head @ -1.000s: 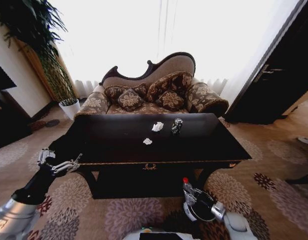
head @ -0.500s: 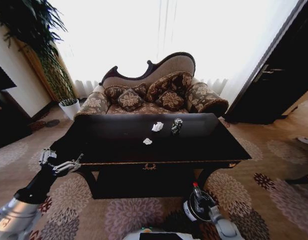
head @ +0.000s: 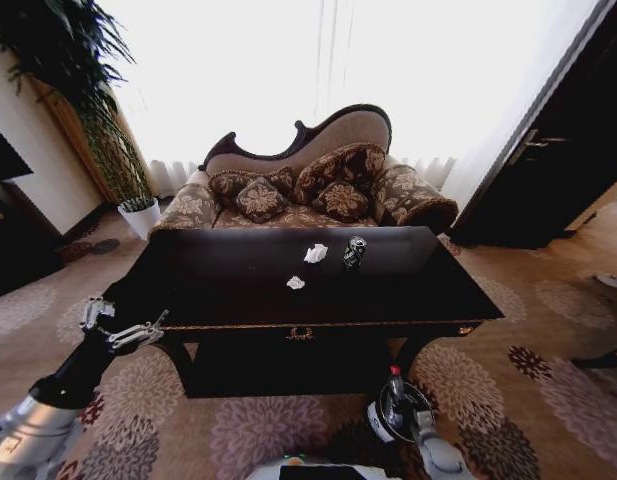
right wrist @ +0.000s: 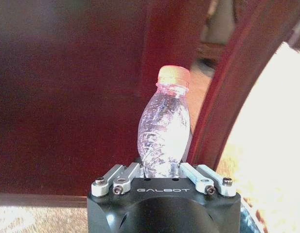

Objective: Move to the front of the table and place the trash on the table into the trash bin.

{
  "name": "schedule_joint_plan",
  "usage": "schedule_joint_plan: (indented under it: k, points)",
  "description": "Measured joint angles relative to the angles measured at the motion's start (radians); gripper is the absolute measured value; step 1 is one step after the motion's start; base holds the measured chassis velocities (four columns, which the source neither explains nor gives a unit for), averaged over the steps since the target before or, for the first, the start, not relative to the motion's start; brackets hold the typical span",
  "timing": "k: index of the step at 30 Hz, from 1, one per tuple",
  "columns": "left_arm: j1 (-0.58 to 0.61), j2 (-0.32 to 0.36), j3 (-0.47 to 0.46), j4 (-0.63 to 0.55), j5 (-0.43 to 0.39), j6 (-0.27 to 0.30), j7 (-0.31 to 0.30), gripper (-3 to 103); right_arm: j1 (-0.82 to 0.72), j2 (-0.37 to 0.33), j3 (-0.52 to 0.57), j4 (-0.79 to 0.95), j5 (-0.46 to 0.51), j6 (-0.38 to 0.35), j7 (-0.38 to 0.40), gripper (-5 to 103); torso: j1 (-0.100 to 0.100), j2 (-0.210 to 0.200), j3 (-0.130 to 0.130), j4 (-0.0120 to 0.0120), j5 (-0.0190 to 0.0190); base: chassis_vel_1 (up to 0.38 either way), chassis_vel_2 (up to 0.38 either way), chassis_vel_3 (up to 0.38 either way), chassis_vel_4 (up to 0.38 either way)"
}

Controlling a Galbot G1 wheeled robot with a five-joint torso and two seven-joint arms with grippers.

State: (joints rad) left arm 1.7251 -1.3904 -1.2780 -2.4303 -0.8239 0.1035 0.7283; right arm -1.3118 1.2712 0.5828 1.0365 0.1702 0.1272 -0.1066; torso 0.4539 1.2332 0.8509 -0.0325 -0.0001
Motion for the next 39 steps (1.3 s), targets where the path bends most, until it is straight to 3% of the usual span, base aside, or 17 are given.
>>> schedule_joint_plan:
  k: [8,12,15,18,20,22,23,27,29,30,36,38,39]
  points:
    - [-0.003,0.008,0.003,0.005,0.000,-0.004,0.008,100,0.006,0.000,0.010,-0.001,0.031,-0.025,0.011,19,0.000,0.000,0.000,0.0000,-0.0001,0.000,0.000,0.000,0.000]
    - [-0.004,0.011,0.003,0.008,0.000,-0.006,0.010,100,0.007,0.000,0.018,0.000,0.021,-0.025,0.005,35,0.000,0.000,0.000,0.0000,-0.0001,0.000,0.000,0.000,0.000]
    - [-0.005,0.012,0.004,0.008,0.000,-0.006,0.011,100,0.008,0.000,0.022,0.004,0.018,-0.024,0.003,41,0.000,0.000,0.000,0.0001,-0.0001,0.000,0.000,0.000,0.000]
    - [-0.006,0.012,0.006,0.009,0.000,-0.007,0.014,100,0.009,0.000,0.028,0.012,0.018,-0.023,0.001,57,0.000,0.000,0.000,0.0000,-0.0001,0.000,0.000,0.000,0.000]
    - [-0.006,0.012,0.006,0.009,0.000,-0.007,0.015,100,0.009,0.000,0.029,0.013,0.019,-0.023,0.001,57,0.000,0.000,0.000,0.0000,-0.0001,0.000,0.000,0.000,0.000]
    - [-0.006,0.012,0.006,0.009,0.000,-0.008,0.018,100,0.009,-0.002,0.031,0.013,0.024,-0.023,-0.001,68,0.000,0.000,0.000,0.0000,-0.0001,0.000,0.000,0.000,0.000]
    - [-0.006,0.012,0.006,0.009,0.000,-0.008,0.018,100,0.009,-0.002,0.031,0.013,0.024,-0.023,-0.001,68,0.000,0.000,0.000,0.0000,-0.0001,0.000,0.000,0.000,0.000]
    - [-0.005,0.011,0.008,0.009,0.001,-0.011,0.026,100,0.009,-0.004,0.035,0.013,0.032,-0.022,-0.005,90,0.000,0.000,0.000,0.0000,-0.0001,0.000,0.000,0.000,0.000]
    - [-0.005,0.011,0.008,0.009,0.002,-0.012,0.027,100,0.009,-0.004,0.036,0.013,0.033,-0.022,-0.007,90,0.000,0.000,0.000,0.0000,-0.0001,0.000,0.000,0.000,0.000]
    - [-0.004,0.010,0.008,0.009,0.002,-0.012,0.028,100,0.008,-0.004,0.036,0.014,0.034,-0.022,-0.009,95,0.000,0.000,0.000,0.0001,-0.0001,0.000,0.000,0.000,0.000]
    - [-0.004,0.007,0.008,0.008,0.004,-0.012,0.030,100,-0.031,0.005,0.050,0.078,0.012,-0.014,-0.088,100,0.000,0.000,0.000,0.0000,0.0001,0.000,0.000,0.000,0.000]
    - [-0.004,0.001,0.011,0.007,0.008,-0.015,0.030,100,-0.062,0.014,0.081,0.137,-0.039,0.014,-0.196,100,0.000,0.000,0.000,0.0001,-0.0001,0.000,0.000,0.000,0.000]
    - [-0.004,0.001,0.011,0.007,0.008,-0.015,0.030,100,-0.062,0.014,0.081,0.137,-0.039,0.014,-0.196,100,0.000,0.000,0.000,0.0001,-0.0001,0.000,0.000,0.000,0.000]
